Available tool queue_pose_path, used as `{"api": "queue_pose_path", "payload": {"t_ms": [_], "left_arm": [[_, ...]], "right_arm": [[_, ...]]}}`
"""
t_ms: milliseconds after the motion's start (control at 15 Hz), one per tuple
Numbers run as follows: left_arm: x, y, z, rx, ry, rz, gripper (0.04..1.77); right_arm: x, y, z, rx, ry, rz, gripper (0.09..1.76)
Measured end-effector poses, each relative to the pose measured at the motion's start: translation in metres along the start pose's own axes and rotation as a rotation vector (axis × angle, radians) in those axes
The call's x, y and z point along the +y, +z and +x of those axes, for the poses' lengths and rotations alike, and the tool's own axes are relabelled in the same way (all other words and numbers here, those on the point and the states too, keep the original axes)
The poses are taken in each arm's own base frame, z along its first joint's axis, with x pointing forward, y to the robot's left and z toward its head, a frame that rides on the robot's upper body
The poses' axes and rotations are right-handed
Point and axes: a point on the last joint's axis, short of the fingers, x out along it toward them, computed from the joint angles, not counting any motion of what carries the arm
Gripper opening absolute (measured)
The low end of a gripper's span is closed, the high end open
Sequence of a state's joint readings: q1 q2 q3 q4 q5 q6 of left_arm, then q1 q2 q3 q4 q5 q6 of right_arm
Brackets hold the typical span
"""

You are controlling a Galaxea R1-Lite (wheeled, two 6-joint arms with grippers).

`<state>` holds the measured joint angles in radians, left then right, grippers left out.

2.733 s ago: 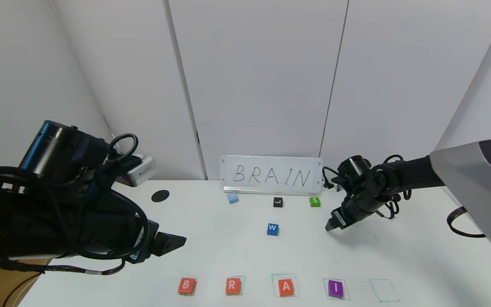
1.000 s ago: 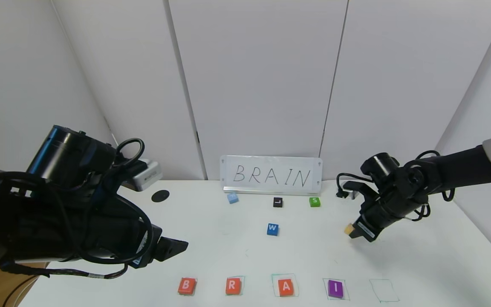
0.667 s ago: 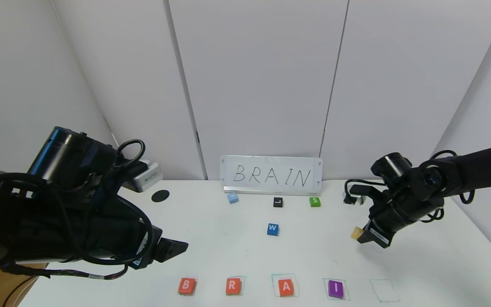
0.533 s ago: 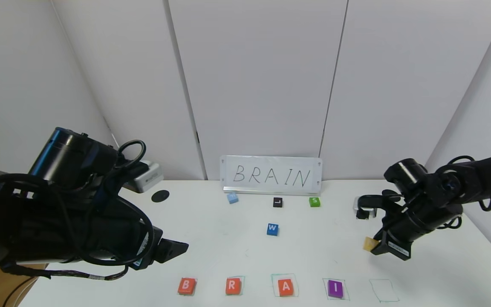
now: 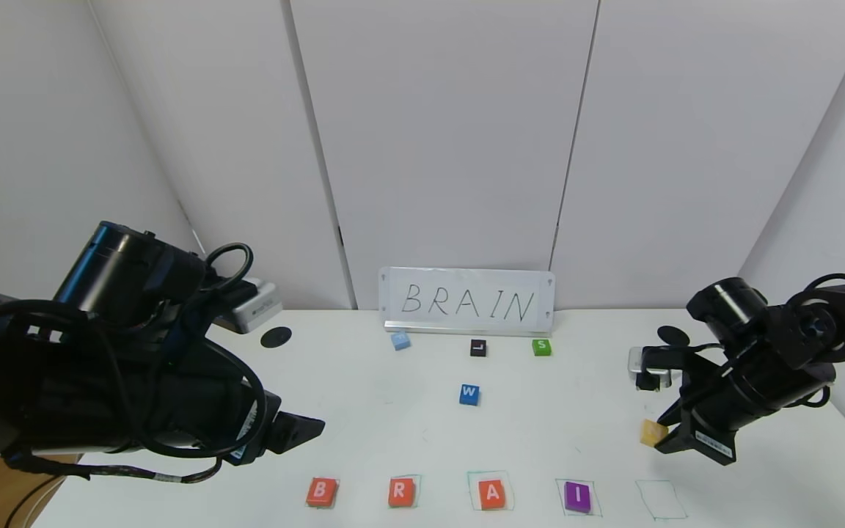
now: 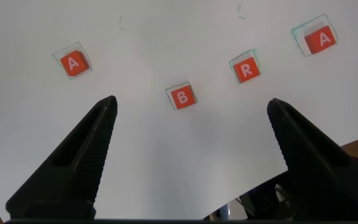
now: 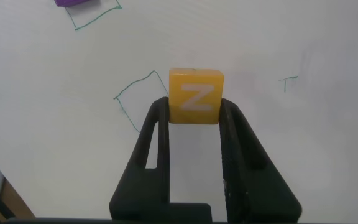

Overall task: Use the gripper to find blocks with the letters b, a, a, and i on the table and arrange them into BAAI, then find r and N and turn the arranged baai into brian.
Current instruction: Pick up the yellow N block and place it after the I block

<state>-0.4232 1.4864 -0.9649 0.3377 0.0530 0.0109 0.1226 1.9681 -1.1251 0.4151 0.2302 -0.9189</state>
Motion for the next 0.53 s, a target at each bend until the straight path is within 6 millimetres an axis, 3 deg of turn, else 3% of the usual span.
{"api": "queue_pose_path", "payload": {"t_ms": [133,400,533], "left_arm": [[0.000,0.000,0.000,-0.003,0.001,0.005,1.72],[-0.001,-0.006,0.006,-0.018,-0.004,0.063,1.72],[-0.002,-0.007,0.007,-0.016,-0.007,0.068,1.72]], "right_arm": [[0.000,0.000,0.000,-0.001,0.000,-0.005,0.54],[0.009,-0.021,0.012,-0.021,0.000,-0.324,0.54],[0.015,-0.031,0.017,-0.022,0.022,-0.346,0.54]]}}
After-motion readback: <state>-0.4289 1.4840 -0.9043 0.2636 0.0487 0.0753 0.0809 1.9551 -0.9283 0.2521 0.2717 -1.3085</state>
